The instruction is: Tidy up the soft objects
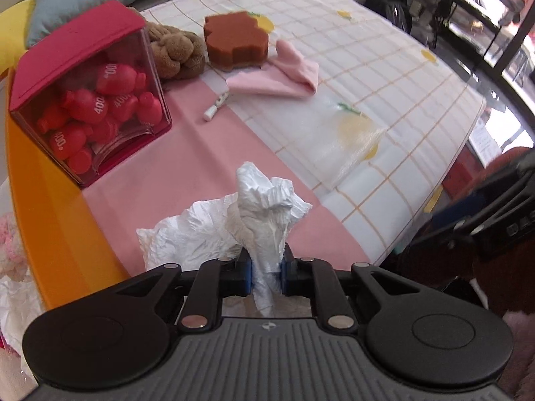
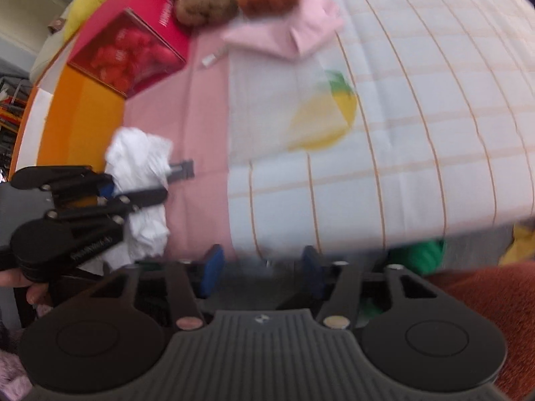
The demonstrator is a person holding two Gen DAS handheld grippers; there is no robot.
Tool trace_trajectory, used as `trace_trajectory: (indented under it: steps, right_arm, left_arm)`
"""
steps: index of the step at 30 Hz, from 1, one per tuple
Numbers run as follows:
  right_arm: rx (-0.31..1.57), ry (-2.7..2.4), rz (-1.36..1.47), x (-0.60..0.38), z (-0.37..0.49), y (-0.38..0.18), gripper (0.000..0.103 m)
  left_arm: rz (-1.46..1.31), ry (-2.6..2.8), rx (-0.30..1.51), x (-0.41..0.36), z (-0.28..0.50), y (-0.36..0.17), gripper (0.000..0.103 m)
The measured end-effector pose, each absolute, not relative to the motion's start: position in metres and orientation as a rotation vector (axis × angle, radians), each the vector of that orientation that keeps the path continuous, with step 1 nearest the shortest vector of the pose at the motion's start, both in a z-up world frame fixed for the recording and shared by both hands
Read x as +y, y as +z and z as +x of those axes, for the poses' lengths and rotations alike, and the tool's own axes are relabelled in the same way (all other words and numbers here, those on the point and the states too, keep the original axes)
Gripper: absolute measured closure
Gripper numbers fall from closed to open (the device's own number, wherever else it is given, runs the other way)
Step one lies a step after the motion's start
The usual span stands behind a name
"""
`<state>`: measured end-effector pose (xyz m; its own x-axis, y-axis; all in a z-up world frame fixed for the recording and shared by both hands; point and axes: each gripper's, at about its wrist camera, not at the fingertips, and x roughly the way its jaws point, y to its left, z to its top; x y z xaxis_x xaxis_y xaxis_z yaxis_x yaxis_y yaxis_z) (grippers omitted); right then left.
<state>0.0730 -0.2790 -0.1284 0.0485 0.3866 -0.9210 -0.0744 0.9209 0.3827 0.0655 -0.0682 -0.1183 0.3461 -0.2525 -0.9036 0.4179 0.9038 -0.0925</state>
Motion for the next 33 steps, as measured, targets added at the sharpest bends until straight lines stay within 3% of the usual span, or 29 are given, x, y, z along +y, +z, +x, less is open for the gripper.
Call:
trace_trajectory:
  steps: [10,17,22,27,33]
  right_arm:
    - [1.660,0.341,0.167,-0.287,0.079,-0.191,0.042]
    - [1.607,0.409,-0.030,-0.275,0.055,-0.217,0.042]
    - [1.691,0.586,-0.123,-0.266,0.046,-0.243,0.042]
    - [1.554,0.700,-0.233,-0.258,0.027,-0.278,0.044]
    - [1.447,0.658,-0.054,-0.286,0.017,-0.331,0.043]
  left_arm:
    - [0.063,-0.433,1.098,-0.053,0.067,-0.094,0.086]
    - [0.057,-0.439,1.053,-0.054,0.051,-0.080,0.086]
    - [0.068,-0.411,1.042,-0.054,0.039,-0.072,0.086]
    - [0.090,-0.408,1.045,-0.053,0.039,-0.068,0.086]
    - [0.110,-0.412,1.074,-0.061,0.044,-0.073,0.086]
